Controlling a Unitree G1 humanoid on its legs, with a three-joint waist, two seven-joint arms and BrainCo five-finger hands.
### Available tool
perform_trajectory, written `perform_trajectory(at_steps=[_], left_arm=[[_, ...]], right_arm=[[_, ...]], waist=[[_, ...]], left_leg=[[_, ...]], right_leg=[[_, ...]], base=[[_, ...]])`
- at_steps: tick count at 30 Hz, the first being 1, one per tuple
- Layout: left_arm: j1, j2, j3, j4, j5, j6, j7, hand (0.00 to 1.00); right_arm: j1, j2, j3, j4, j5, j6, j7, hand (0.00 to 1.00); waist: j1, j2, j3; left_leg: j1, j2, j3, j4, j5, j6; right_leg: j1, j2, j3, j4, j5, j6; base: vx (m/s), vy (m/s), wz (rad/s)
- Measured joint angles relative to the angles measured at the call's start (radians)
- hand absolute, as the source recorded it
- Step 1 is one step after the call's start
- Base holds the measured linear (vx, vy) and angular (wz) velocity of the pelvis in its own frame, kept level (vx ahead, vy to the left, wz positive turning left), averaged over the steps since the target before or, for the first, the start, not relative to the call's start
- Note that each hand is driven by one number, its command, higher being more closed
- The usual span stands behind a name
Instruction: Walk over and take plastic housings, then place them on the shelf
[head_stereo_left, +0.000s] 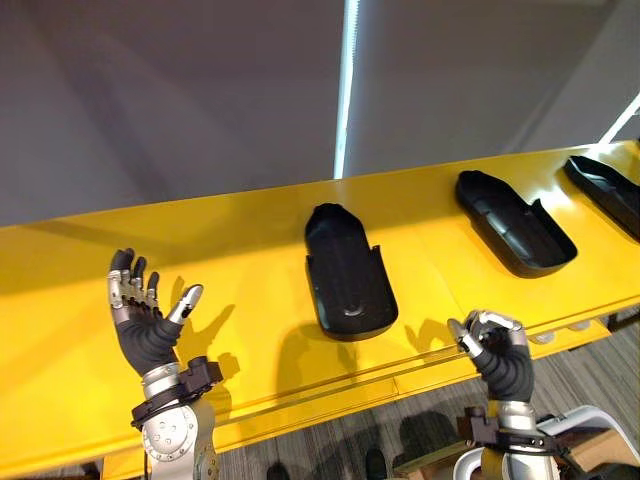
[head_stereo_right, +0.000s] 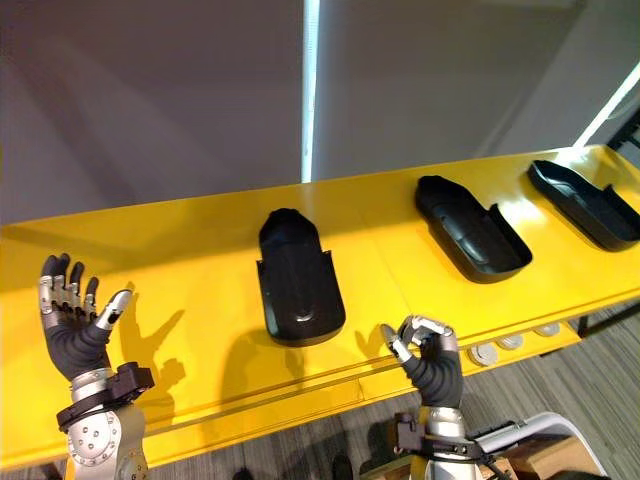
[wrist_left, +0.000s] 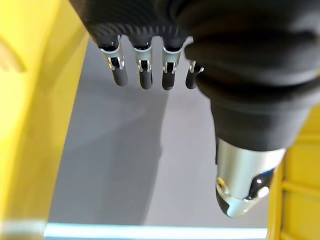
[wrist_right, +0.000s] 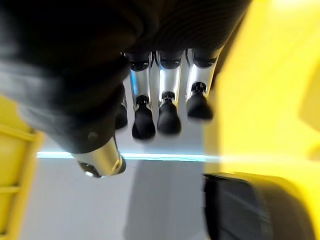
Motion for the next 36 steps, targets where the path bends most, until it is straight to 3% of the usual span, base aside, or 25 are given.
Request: perform_trajectory(at_steps=[8,16,22,31,36], left_arm=[[-0.026,0.0,0.0,0.068,0.002,-0.003,0.001,0.0],[-0.023,0.0,0.008,0.068,0.002,-0.019,0.017,0.0],[-0.009,-0.005,0.01,0.065,0.002,-0.019,0.021,0.0],[0.008,-0.022,0.01,0.064,-0.001,-0.019,0.023,0.0],[0.008,-0.023,0.009,0.064,-0.001,-0.019,0.023,0.0]], right_arm=[[0.07,-0.08,0.13,0.078,0.156,0.004,0.175,1.0],[-0.042,-0.154,0.214,0.209,0.234,0.009,0.215,1.0],[-0.087,-0.161,0.252,0.253,0.233,0.008,0.22,1.0],[-0.201,-0.13,0.242,0.287,0.223,0.003,0.116,1.0],[-0.222,-0.122,0.209,0.286,0.15,-0.013,0.07,1.0]], waist=[[0.004,0.014,0.016],[0.016,0.072,0.056],[0.026,0.083,0.064],[0.038,0.098,0.079],[0.038,0.099,0.081]], left_leg=[[0.025,0.013,0.029,0.0,-0.019,-0.011],[-0.011,0.003,-0.005,-0.001,-0.014,-0.005],[-0.023,0.0,-0.041,0.009,-0.007,0.005],[-0.042,-0.004,-0.08,0.025,-0.01,0.005],[-0.055,-0.002,-0.096,0.041,-0.012,0.006]], right_leg=[[0.009,0.015,0.024,-0.001,-0.001,0.002],[-0.013,0.003,0.004,0.008,-0.007,0.008],[-0.009,-0.005,-0.04,0.025,-0.022,0.01],[-0.008,-0.014,-0.072,0.046,-0.04,0.008],[-0.008,-0.016,-0.093,0.054,-0.047,0.007]], base=[[0.02,0.0,-0.13],[-0.04,0.002,0.12],[0.02,0.006,0.2],[-0.01,0.01,0.12],[0.02,0.003,0.11]])
